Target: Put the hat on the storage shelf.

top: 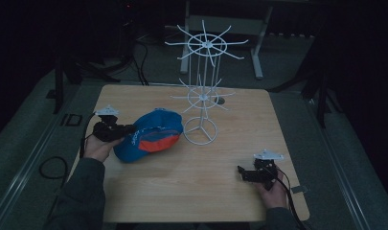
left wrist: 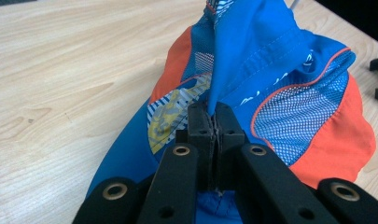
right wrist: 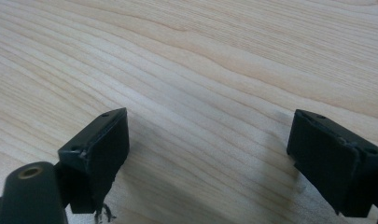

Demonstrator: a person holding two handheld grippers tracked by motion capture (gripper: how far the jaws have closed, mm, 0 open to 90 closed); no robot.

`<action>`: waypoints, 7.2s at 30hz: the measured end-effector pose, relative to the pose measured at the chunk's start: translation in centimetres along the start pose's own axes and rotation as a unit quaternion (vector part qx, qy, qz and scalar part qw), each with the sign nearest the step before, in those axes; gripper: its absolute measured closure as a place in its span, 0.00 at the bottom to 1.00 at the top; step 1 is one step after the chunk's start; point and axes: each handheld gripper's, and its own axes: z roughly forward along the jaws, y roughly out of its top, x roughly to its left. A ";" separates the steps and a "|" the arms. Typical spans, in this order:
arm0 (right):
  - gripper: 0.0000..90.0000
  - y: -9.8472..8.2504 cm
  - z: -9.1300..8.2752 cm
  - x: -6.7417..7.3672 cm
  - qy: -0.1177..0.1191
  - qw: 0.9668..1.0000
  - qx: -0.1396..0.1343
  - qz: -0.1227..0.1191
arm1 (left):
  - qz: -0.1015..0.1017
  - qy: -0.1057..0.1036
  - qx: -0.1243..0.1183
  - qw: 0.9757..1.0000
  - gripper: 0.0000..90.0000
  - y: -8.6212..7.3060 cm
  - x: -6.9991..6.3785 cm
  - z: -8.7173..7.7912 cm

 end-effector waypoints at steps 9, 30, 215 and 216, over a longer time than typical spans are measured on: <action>0.14 0.0 0.0 0.0 0.000 1.000 0.000 0.000 | -0.012 0.004 -0.018 1.000 0.99 0.1 0.4 -0.9; 0.14 0.0 0.0 0.0 0.000 1.000 0.000 0.000 | -0.050 0.009 -0.074 0.996 0.99 0.5 1.4 -3.6; 0.14 0.0 0.0 0.0 0.000 1.000 -0.001 0.000 | -0.180 0.044 -0.288 0.940 0.99 13.8 -1.9 -11.0; 0.14 0.0 0.0 0.0 0.000 1.000 -0.001 0.000 | -0.180 0.044 -0.288 0.940 0.99 13.8 -1.9 -11.0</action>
